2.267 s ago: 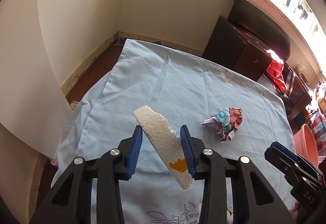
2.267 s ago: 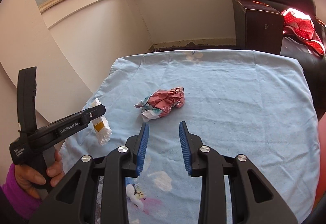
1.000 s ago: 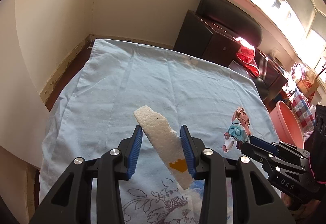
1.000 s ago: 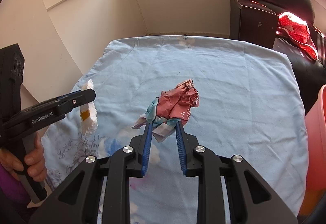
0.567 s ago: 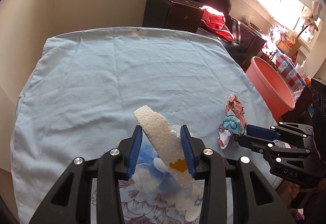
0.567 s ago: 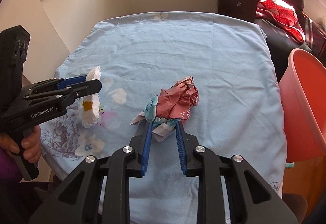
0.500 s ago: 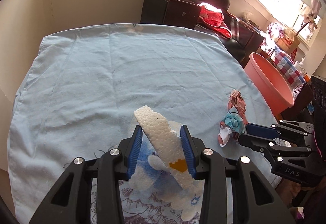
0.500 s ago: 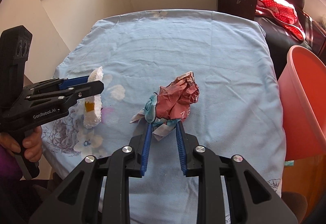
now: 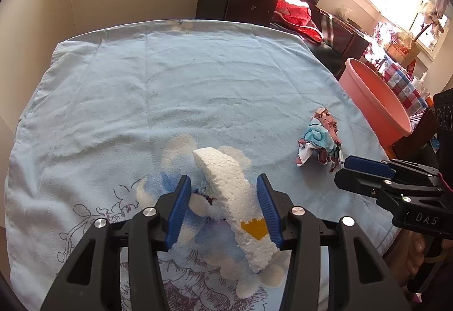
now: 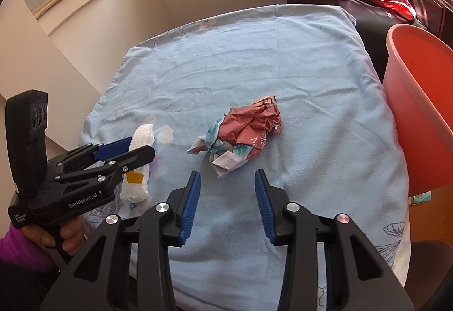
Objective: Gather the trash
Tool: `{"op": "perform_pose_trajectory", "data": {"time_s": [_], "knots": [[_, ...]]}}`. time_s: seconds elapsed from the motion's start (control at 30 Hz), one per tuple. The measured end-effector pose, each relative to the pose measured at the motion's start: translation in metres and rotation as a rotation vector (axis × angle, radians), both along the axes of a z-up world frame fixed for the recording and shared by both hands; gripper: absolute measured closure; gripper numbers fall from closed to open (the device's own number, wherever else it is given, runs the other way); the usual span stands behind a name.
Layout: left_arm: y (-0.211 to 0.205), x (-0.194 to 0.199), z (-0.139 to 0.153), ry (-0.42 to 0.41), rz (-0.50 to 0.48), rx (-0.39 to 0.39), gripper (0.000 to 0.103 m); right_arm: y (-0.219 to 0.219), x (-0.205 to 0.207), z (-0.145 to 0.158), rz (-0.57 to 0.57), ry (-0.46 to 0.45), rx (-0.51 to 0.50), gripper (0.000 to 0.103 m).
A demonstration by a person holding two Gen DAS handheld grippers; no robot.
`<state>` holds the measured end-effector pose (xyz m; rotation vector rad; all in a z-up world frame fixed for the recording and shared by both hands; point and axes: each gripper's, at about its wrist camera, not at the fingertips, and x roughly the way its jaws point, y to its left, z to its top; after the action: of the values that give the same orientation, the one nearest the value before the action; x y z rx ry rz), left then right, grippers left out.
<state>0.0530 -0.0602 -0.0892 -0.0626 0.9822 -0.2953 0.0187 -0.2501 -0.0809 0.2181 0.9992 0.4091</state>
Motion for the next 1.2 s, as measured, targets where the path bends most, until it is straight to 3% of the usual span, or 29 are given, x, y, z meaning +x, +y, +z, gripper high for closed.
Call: {"op": "perform_pose_trajectory", "data": {"time_s": [0.23, 0.6, 0.73, 0.9, 1.03, 1.2], "knots": [[-0.002, -0.011, 0.001, -0.008, -0.016, 0.009, 0.055, 0.01, 0.011, 0.001, -0.078, 0.017, 0.032, 0.063], [0.007, -0.017, 0.004, -0.017, -0.001, 0.002, 0.056, -0.009, 0.009, 0.006, -0.176, -0.052, -0.12, 0.063], [0.005, -0.019, 0.005, -0.028, -0.018, -0.001, 0.056, -0.011, 0.007, 0.012, -0.156, -0.065, -0.054, 0.063], [0.006, -0.02, 0.003, -0.019, -0.025, -0.013, 0.065, -0.006, 0.012, 0.014, -0.156, -0.08, -0.064, 0.063], [0.006, -0.022, 0.005, -0.031, -0.031, -0.014, 0.077, -0.008, 0.022, 0.006, -0.183, -0.061, -0.05, 0.063], [0.011, -0.025, 0.012, -0.068, -0.018, -0.034, 0.077, -0.012, 0.023, -0.002, -0.191, -0.037, -0.019, 0.063]]}}
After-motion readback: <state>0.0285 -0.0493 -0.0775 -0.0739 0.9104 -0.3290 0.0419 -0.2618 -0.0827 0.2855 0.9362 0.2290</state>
